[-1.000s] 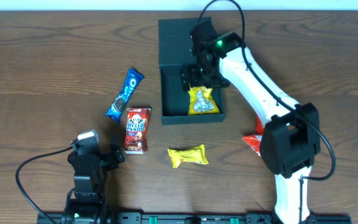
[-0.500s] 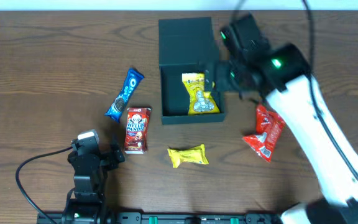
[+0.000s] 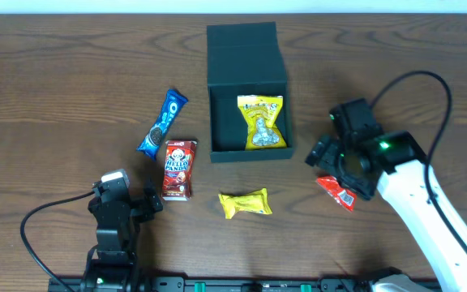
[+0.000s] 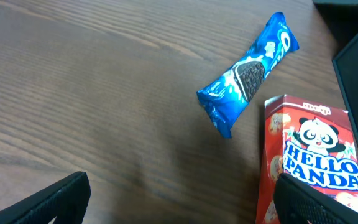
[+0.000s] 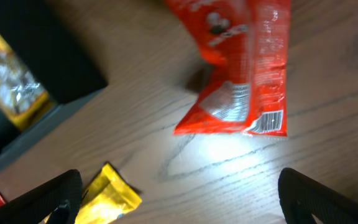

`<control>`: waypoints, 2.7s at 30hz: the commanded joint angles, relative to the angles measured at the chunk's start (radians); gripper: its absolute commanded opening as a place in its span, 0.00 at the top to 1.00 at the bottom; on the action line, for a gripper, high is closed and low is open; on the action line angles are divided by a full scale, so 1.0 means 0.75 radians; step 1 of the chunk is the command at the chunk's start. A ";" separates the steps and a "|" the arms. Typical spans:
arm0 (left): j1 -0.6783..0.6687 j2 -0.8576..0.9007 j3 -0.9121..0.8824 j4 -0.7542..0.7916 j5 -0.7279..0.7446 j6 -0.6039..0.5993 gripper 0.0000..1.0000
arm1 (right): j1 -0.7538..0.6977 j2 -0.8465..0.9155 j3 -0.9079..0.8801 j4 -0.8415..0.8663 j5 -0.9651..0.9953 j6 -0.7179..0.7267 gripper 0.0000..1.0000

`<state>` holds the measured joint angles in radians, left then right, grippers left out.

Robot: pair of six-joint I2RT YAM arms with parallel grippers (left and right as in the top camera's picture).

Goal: Pack container
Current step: 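Move the right gripper to the red Hacks bag and grasp it, then lift the red bag with the right gripper and carry it into the box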

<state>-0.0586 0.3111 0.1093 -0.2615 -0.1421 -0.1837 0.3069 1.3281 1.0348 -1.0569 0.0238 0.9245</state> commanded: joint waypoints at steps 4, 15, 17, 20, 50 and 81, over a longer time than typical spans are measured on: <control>0.008 -0.008 -0.033 -0.014 -0.023 -0.005 0.05 | -0.137 -0.035 -0.160 0.110 -0.022 -0.055 0.01; 0.008 -0.008 -0.033 -0.014 -0.023 -0.005 0.05 | -0.282 -0.008 -0.311 0.336 -0.023 -0.248 0.01; 0.008 -0.008 -0.033 -0.014 -0.023 -0.005 0.05 | -0.308 0.033 -0.311 0.372 -0.023 -0.280 0.01; 0.008 -0.008 -0.033 -0.014 -0.023 -0.005 0.05 | -0.324 0.090 -0.311 0.399 -0.023 -0.288 0.01; 0.008 -0.008 -0.033 -0.014 -0.023 -0.005 0.05 | -0.320 0.264 -0.311 0.452 -0.023 -0.298 0.67; 0.008 -0.008 -0.033 -0.014 -0.023 -0.005 0.05 | -0.214 0.247 -0.212 0.363 -0.044 -0.395 0.99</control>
<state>-0.0589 0.3111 0.1093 -0.2619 -0.1421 -0.1833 0.1127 1.5089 0.8406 -0.7624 0.0128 0.6765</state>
